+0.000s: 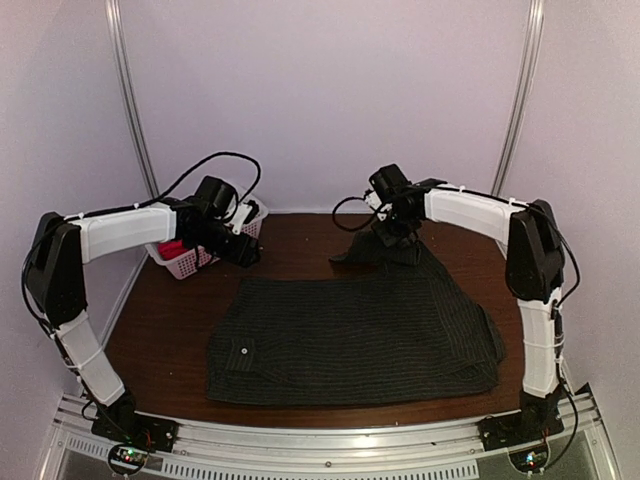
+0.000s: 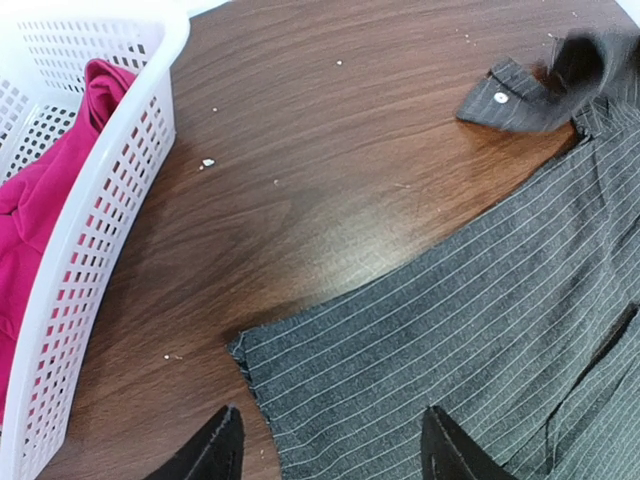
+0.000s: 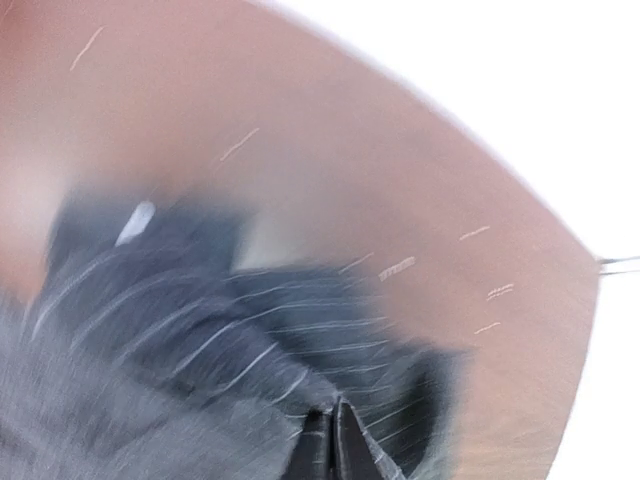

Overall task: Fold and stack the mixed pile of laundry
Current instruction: Adjust the 1/3-folded shirt at the center of the board, then pick up the 1/3-folded T-shirt from the center of the board.

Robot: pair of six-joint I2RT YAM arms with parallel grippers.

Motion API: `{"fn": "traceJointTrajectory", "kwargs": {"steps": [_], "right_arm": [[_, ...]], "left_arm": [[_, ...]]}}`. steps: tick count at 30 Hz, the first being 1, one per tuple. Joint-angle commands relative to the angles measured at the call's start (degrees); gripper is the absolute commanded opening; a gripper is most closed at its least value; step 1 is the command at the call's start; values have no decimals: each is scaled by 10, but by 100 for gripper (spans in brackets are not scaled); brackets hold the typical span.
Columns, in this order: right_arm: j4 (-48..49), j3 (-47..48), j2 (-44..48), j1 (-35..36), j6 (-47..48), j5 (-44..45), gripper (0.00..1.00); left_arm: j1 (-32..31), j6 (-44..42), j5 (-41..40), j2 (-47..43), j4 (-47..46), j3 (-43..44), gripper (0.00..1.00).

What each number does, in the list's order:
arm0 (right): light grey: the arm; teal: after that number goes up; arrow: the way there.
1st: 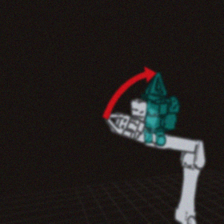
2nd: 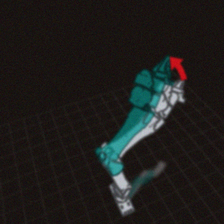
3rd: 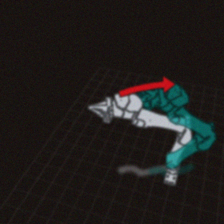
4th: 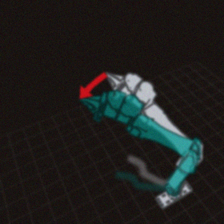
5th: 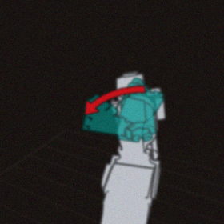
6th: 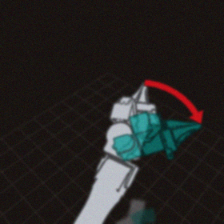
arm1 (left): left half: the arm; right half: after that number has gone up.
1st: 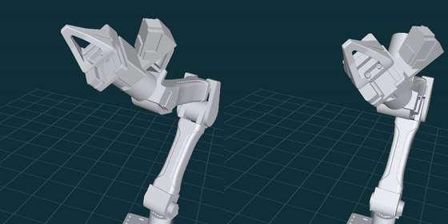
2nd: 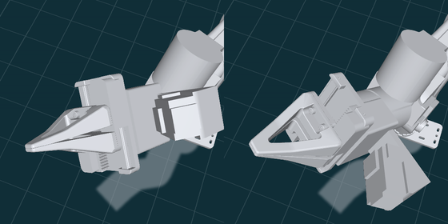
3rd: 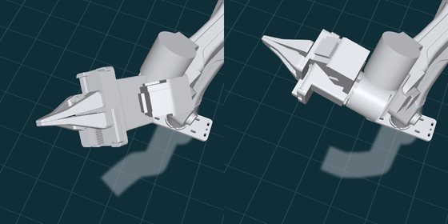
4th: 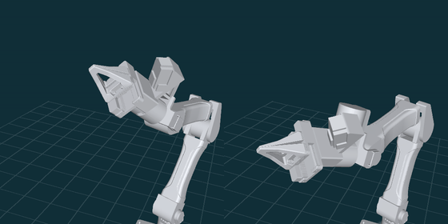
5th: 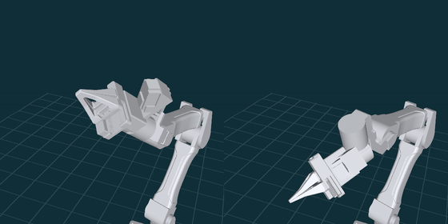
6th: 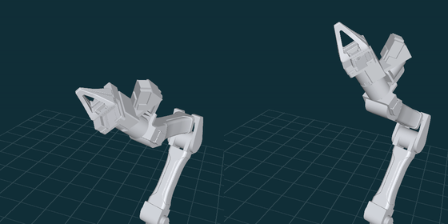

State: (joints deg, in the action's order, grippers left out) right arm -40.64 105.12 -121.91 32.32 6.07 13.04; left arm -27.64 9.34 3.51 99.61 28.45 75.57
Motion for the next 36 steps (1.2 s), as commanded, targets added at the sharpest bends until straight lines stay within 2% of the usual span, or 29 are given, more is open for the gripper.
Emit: {"fn": "traceJointTrajectory", "kwargs": {"steps": [1, 2, 3, 5, 7, 13, 15, 19, 25, 30, 36], "right_arm": [[86, 115, -31, -100, -45, 60, 34], [63, 164, -59, -119, -77, 33, 55], [30, 211, -88, -134, -95, 6, 64], [-36, 283, -127, -156, -112, -46, 74], [-59, 282, -124, -169, -117, -96, 80], [-7, 33, 11, -210, -117, -219, 77], [3, -32, 41, -235, -126, -272, 73], [19, -118, 66, -263, -135, -321, 67], [32, -125, 20, -277, -141, -364, 65], [21, -86, -25, -278, -132, -373, 59], [8, -83, -42, -281, -116, -389, 54]], "left_arm": [[8, -2, 9, 19, -21, 17, 62], [9, -3, 11, 24, -22, 21, 62], [10, -2, 13, 33, -22, 26, 62], [10, -3, 11, 44, -22, 35, 62], [12, -2, 11, 54, -24, 43, 63], [34, 5, 47, 97, -2, 69, 63], [40, 6, 65, 108, 0, 69, 63], [42, -9, 87, 136, 13, 78, 62], [42, -20, 77, 173, 30, 102, 61], [50, -44, 56, 205, 63, 146, 60], [66, -82, 29, 222, 96, 173, 56]]}}
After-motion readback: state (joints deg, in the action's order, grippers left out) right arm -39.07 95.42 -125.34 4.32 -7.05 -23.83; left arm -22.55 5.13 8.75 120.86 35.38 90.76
